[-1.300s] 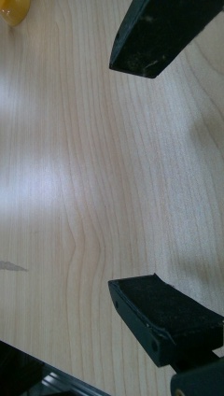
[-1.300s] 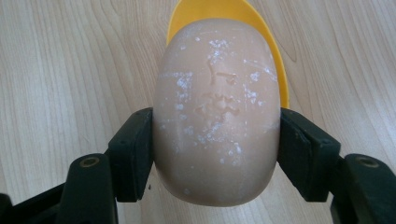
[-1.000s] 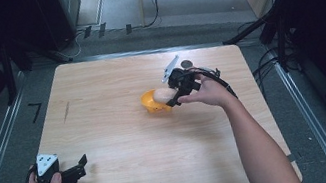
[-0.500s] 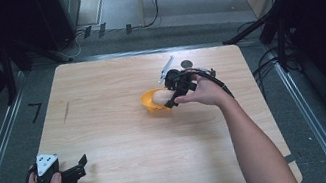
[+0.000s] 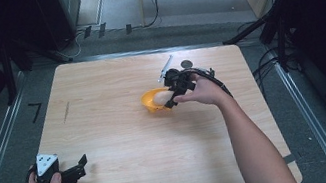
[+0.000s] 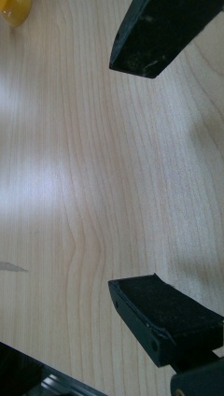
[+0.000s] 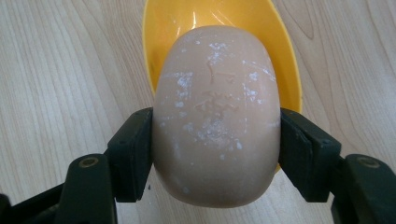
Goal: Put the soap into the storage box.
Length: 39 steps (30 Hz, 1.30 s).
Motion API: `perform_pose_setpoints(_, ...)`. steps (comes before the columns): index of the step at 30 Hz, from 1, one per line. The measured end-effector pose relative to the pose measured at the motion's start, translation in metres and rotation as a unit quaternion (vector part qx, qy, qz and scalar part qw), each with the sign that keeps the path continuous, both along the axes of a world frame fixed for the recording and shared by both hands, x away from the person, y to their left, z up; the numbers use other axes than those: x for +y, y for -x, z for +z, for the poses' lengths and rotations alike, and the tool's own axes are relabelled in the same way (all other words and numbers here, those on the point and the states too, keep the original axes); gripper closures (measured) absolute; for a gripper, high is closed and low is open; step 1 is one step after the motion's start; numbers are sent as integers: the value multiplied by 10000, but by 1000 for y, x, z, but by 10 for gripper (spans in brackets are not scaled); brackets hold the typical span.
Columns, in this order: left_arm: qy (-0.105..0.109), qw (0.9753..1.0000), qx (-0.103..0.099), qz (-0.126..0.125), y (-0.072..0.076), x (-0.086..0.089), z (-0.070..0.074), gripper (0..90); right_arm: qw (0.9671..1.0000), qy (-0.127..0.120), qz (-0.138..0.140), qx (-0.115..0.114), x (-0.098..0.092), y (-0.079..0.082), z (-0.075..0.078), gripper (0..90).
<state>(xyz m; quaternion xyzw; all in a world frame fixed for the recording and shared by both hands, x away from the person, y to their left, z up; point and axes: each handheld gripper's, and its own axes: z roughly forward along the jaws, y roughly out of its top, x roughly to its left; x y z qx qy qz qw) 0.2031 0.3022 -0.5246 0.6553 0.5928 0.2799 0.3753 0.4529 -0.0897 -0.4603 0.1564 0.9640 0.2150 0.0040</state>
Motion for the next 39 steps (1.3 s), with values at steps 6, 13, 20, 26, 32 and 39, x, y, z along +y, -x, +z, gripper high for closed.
perform_pose_setpoints(6, -1, 10000, 6, 3, 0, 0, 0, 0, 9999, 59, -82, 23, 2, -2, -1, 333)
perform_pose_setpoints(13, 8, 10000, 1, 4, 0, 0, 0, 0, 9998, 43, -179, -6, 2, -1, 0, 329)
perform_pose_setpoints(20, 10, 10000, 3, 5, 0, 0, 0, 0, 9996, -38, -254, -86, 1, 2, 6, 347)
perform_pose_setpoints(26, 6, 10000, -2, -2, 0, 0, 0, 0, 9996, -85, -240, -136, 0, 2, 5, 410)
perform_pose_setpoints(32, 5, 10000, -2, -1, 0, 0, 0, 0, 9985, -341, -353, -239, -7, 5, 5, 455)
perform_pose_setpoints(39, -5, 10000, 7, -11, 0, 0, 0, 0, 9967, -621, -438, -292, -17, 12, 6, 417)
